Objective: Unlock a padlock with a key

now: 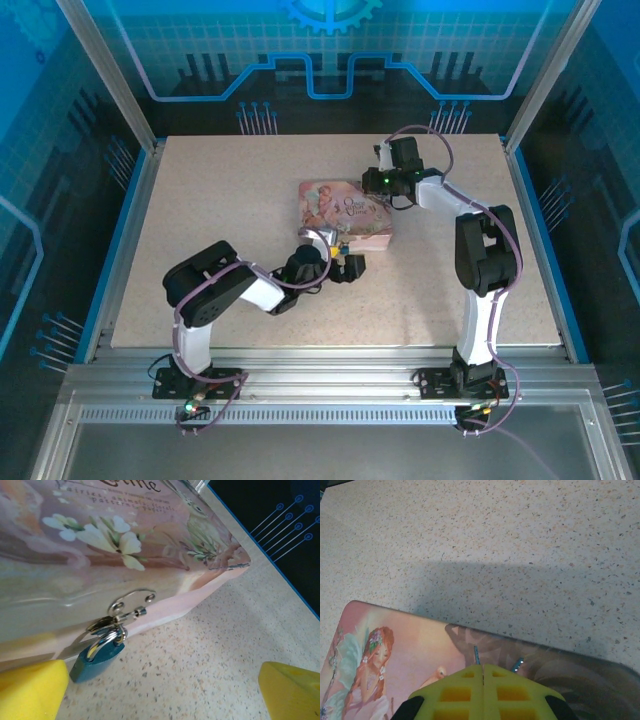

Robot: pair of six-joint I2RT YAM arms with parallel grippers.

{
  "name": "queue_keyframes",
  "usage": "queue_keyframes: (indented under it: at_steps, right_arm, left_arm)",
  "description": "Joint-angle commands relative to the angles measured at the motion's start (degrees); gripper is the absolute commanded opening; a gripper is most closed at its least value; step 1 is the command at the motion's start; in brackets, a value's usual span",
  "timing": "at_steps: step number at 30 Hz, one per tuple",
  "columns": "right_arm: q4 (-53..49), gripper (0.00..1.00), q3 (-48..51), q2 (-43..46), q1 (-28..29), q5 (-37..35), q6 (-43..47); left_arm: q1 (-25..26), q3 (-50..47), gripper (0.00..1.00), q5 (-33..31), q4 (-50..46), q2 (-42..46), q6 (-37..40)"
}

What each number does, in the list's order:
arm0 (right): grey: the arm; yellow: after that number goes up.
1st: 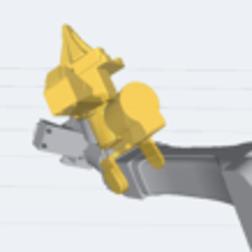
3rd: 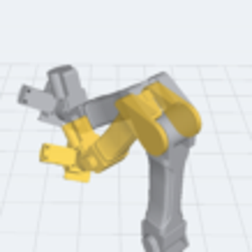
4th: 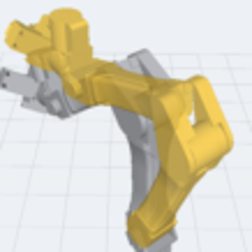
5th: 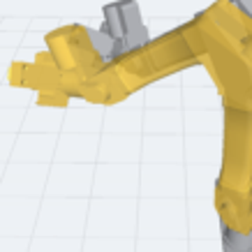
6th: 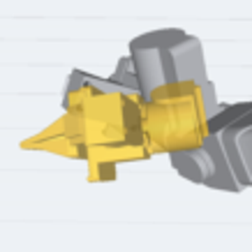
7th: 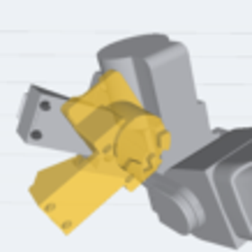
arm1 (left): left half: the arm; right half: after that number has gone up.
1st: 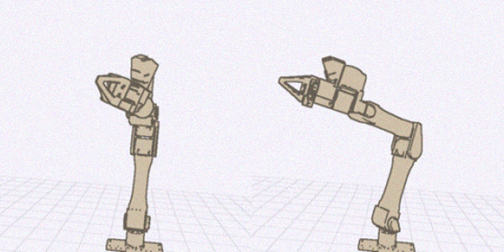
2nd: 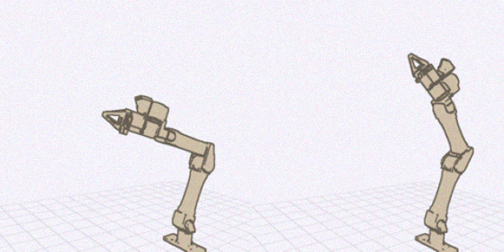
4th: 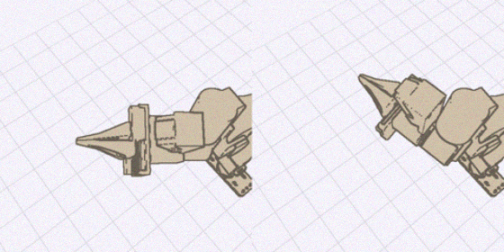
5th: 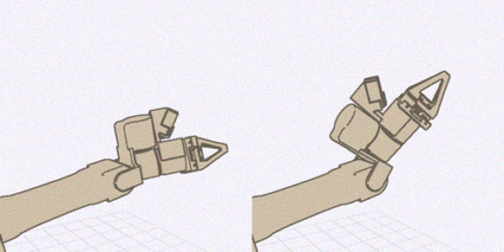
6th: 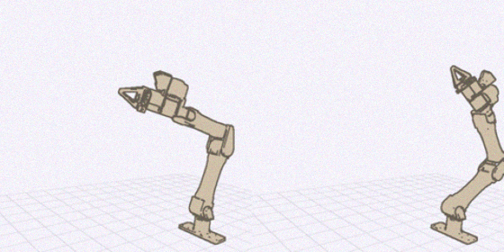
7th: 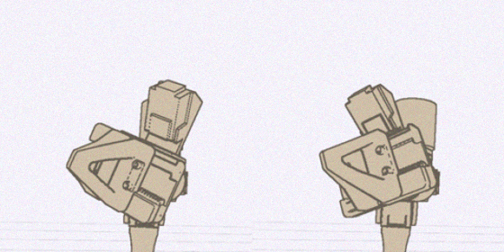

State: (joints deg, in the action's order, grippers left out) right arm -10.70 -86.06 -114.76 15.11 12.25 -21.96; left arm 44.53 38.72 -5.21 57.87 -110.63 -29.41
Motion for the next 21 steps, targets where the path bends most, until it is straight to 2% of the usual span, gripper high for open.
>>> queue_keyframes:
  at_steps: [1,8,15,19,21]
  right_arm:
    - [0.43,0.00,-0.09,1.02,0.82,0.60,0.69]
    - [0.86,0.00,0.82,1.36,0.54,0.76,0.94]
    - [0.86,0.00,1.42,2.26,0.13,0.93,1.31]
    - [0.88,0.00,1.84,2.73,0.00,0.80,1.39]
    - [0.81,0.00,1.83,2.87,0.00,0.63,1.40]
  left_arm:
    - [0.57,2.75,0.99,-0.12,-0.82,-2.46,1.47]
    - [0.52,5.11,0.94,4.12,0.18,-4.33,0.52]
    - [0.30,4.61,0.89,5.21,3.74,-4.33,0.51]
    - [0.30,4.34,0.90,3.50,3.15,-3.95,-0.69]
    - [0.39,4.38,0.91,-0.18,-1.04,-2.75,-1.26]
